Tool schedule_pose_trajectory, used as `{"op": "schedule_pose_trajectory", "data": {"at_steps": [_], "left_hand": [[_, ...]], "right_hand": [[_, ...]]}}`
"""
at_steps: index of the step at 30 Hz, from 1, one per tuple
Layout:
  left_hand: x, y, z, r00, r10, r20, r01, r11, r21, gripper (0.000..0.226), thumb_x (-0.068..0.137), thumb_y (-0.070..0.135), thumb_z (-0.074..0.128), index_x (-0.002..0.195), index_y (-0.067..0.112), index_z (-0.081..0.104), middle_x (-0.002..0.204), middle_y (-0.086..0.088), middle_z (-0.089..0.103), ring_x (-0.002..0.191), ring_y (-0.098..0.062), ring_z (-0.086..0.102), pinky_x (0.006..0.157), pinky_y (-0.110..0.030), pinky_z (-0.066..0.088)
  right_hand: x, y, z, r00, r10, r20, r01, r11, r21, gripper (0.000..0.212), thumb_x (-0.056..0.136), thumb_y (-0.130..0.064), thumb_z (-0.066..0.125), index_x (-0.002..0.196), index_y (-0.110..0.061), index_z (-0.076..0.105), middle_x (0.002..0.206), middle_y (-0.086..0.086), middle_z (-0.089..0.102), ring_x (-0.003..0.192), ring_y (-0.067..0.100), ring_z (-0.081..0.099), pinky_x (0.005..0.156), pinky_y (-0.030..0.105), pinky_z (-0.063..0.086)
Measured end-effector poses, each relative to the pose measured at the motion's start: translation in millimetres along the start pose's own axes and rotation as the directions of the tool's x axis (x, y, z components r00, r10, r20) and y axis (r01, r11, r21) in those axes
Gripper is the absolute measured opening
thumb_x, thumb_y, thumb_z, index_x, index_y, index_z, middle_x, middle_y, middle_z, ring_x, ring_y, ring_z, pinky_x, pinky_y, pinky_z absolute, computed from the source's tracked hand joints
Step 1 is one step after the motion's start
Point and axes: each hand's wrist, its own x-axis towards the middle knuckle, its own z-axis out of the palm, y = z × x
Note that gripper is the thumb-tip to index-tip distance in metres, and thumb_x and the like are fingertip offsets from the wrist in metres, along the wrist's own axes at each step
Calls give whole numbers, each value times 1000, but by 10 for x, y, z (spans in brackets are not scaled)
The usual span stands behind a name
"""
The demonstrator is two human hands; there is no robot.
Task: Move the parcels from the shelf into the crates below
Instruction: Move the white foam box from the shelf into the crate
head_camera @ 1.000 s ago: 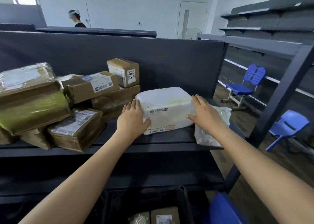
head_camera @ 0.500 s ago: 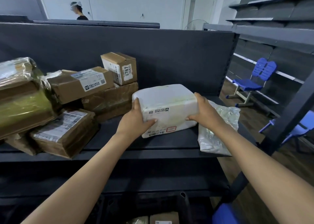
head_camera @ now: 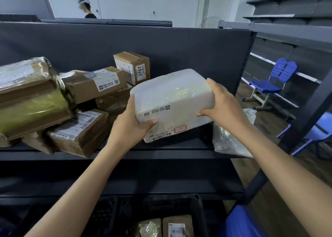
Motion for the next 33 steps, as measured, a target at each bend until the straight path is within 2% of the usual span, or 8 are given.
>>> {"op": "schedule_pose_trajectory", "data": {"at_steps": [2, 5, 11, 16, 20, 27, 30, 33], "left_hand": [[-132, 24, -167, 1000, 5, -25, -6, 1000, -23, 90, 77, 43, 72, 148, 38, 16, 113, 10, 61, 94, -14, 62, 72, -22, 42], [-349, 32, -426, 998, -4, -59, -1, 996, -95, 84, 74, 45, 74, 144, 41, 28, 98, 27, 55, 79, 8, 56, 63, -9, 40], [-924, -86, -893, 990, -94, -101, 55, 939, -339, 87, 66, 46, 77, 141, 41, 35, 104, 34, 54, 87, 23, 55, 63, 0, 44], [-1467, -367, -1211, 967, -232, -105, 126, 793, -596, 92, 55, 38, 78, 139, 25, 44, 115, 12, 64, 93, 11, 63, 76, -6, 51], [-1845, -683, -1501, 946, -323, 4, 225, 650, -726, 88, 53, 37, 84, 134, 22, 52, 115, 1, 69, 102, -11, 67, 86, -33, 56], [-2363, -1134, -1940, 905, -345, 249, 355, 288, -889, 58, 50, 27, 83, 106, 16, 70, 98, -9, 75, 86, -23, 73, 59, -27, 57], [-2508, -1271, -2084, 891, -370, 262, 358, 221, -907, 45, 50, 29, 82, 94, 22, 75, 98, -8, 75, 89, -24, 73, 65, -30, 59], [-2579, -1340, -2227, 891, -383, 242, 336, 200, -920, 41, 49, 31, 81, 90, 25, 76, 98, -7, 75, 90, -24, 73, 71, -36, 59]], "right_hand": [[-80, -188, -163, 999, -28, -16, 28, 1000, 6, 102, 63, -29, 86, 144, -30, 25, 144, -2, 41, 120, 26, 49, 82, 31, 35], [-228, -511, -403, 996, -83, -39, 84, 996, 13, 100, 64, -26, 86, 144, -29, 27, 145, -3, 41, 122, 23, 47, 88, 32, 36], [-580, -1216, -701, 980, -200, -20, 199, 979, -52, 100, 64, -27, 86, 144, -31, 27, 146, -9, 40, 123, 16, 43, 87, 26, 30], [-823, -1960, -754, 968, -236, 91, 243, 967, -73, 104, 63, -28, 86, 145, -37, 23, 148, -16, 37, 123, 8, 39, 86, 21, 28], [-968, -2655, -710, 944, -249, 218, 260, 965, -23, 103, 65, -31, 84, 144, -43, 20, 142, -9, 41, 107, 8, 41, 84, 24, 31], [-1199, -3847, -564, 874, -356, 332, 366, 930, 34, 91, 67, -40, 81, 142, -46, 30, 132, -11, 48, 104, 4, 43, 72, 12, 34], [-1296, -4233, -522, 851, -418, 317, 450, 893, -32, 87, 70, -42, 80, 143, -42, 32, 133, -8, 53, 112, 8, 49, 83, 22, 41], [-1407, -4515, -517, 848, -470, 246, 494, 868, -47, 87, 73, -46, 75, 146, -39, 28, 146, -14, 41, 125, -1, 33, 89, 11, 31]]}}
